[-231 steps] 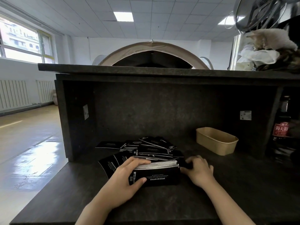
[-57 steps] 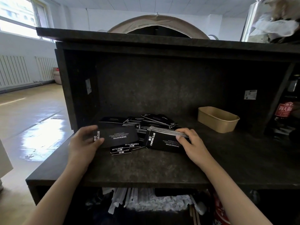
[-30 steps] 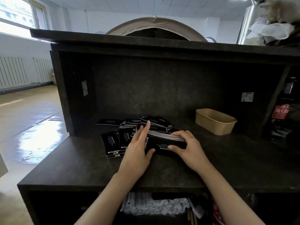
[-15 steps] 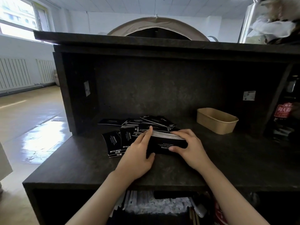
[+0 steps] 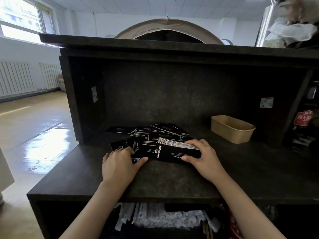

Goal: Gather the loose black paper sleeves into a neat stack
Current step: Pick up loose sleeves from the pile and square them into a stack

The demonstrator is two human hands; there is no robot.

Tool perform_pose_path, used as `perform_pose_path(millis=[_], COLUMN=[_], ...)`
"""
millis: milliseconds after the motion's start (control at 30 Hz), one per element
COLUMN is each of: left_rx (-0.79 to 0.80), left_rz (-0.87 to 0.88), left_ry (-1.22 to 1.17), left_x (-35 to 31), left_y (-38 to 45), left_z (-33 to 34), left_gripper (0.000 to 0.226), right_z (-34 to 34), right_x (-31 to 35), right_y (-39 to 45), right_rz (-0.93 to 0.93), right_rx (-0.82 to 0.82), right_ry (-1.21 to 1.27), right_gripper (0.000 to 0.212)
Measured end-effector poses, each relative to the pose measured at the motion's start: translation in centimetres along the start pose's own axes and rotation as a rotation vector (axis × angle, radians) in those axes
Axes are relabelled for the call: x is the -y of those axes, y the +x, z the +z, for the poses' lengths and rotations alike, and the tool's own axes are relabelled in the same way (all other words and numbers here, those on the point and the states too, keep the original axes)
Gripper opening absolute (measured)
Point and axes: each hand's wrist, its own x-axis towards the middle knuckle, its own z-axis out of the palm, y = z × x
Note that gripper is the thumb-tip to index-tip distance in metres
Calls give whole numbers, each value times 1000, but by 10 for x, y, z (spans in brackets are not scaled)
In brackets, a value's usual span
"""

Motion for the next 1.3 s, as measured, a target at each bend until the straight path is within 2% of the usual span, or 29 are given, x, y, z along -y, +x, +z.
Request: perform_pose_path(millis=[100,300,500,700,800,867,933,1000,1100,1167,1233,1300], left_rx=[28,96,-158,-518,-618,-529,-367,-224,-127,6,150,164], left_rz=[-67,-236,-215,-421,-366,-233,-29,165,386,499,555,578], left_ry=[-35,-347,-589,-864,-1049,-1132,-1109,-936,-628,-444,-366,-365], left_x=[-5,-7,-8,-7,-5,-3,-5,-11,-19,-24,-27,-28], left_y=[1,13,5,2,1,3,4,3,1,-1,-3,-4], left_z=[0,0,3,-7,-9,-6,-2,2,8,10,11,10], left_gripper=[56,55,43,33,33,33,34,36,45,67,83,87], right_z=[0,0,-2,-1,-1,-2,-3,-4,-4,-3,-2,-2], right_x=[1,1,-2,-1,2,3,5,7,6,5,3,4], right_y=[-1,-1,-1,0,0,-1,-3,-5,-4,-3,-3,-3], right_rz=[8,22,13,59,99,101,109,111,78,61,38,7], right_rx=[4,21,92,99,90,86,96,108,103,101,88,59], right_ry=[-1,1,5,146,234,234,270,296,193,106,68,64], right_gripper=[45,46,42,27,26,29,29,35,36,39,42,49])
